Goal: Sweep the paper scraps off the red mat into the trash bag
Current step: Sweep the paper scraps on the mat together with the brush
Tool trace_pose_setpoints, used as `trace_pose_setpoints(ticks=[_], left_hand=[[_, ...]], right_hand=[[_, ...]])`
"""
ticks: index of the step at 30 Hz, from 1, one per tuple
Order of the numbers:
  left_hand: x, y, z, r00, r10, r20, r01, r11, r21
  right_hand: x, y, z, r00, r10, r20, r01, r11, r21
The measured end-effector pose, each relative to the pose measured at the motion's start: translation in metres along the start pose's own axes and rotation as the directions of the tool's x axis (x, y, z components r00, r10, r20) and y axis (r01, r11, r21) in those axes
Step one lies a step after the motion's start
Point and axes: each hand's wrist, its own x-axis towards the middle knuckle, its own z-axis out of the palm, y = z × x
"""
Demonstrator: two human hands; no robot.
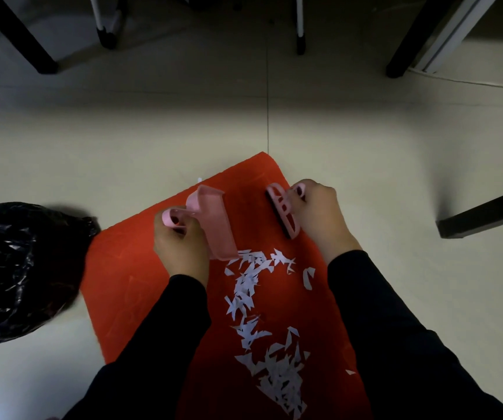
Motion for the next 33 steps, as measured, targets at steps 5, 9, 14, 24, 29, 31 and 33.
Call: trace_pose_setpoints(ticks=[5, 9, 14, 24, 29, 31, 33], left_hand=[[0.0, 0.006, 0.019, 0.999, -0.01, 0.051, 0.01, 1.0, -0.005], [0.006, 0.016, 0.041, 0.987, 0.033, 0.156, -0.036, 0.999, 0.018], [0.014, 0.025, 0.074, 0.959, 0.121, 0.255, -0.157, 0.98, 0.125], [0.019, 0.017, 0.108, 0.924, 0.205, 0.323, -0.296, 0.918, 0.266], [0.025, 0.009, 0.115, 0.909, 0.227, 0.349, -0.341, 0.887, 0.311], [0.026, 0.009, 0.116, 0.9, 0.242, 0.364, -0.371, 0.862, 0.344], [0.026, 0.011, 0.118, 0.882, 0.257, 0.395, -0.408, 0.835, 0.368]], right_hand=[[0.01, 0.027, -0.008, 0.978, 0.125, -0.169, -0.113, 0.991, 0.079], [0.016, 0.042, -0.011, 0.963, 0.168, -0.21, -0.154, 0.985, 0.083], [0.018, 0.055, -0.008, 0.966, 0.164, -0.201, -0.149, 0.985, 0.092], [0.025, 0.058, -0.001, 0.973, 0.101, -0.207, -0.08, 0.991, 0.104], [0.029, 0.058, 0.007, 0.979, 0.086, -0.185, -0.067, 0.992, 0.103], [0.03, 0.058, 0.009, 0.981, 0.09, -0.172, -0.073, 0.992, 0.102], [0.031, 0.056, 0.01, 0.984, 0.087, -0.155, -0.074, 0.993, 0.09]])
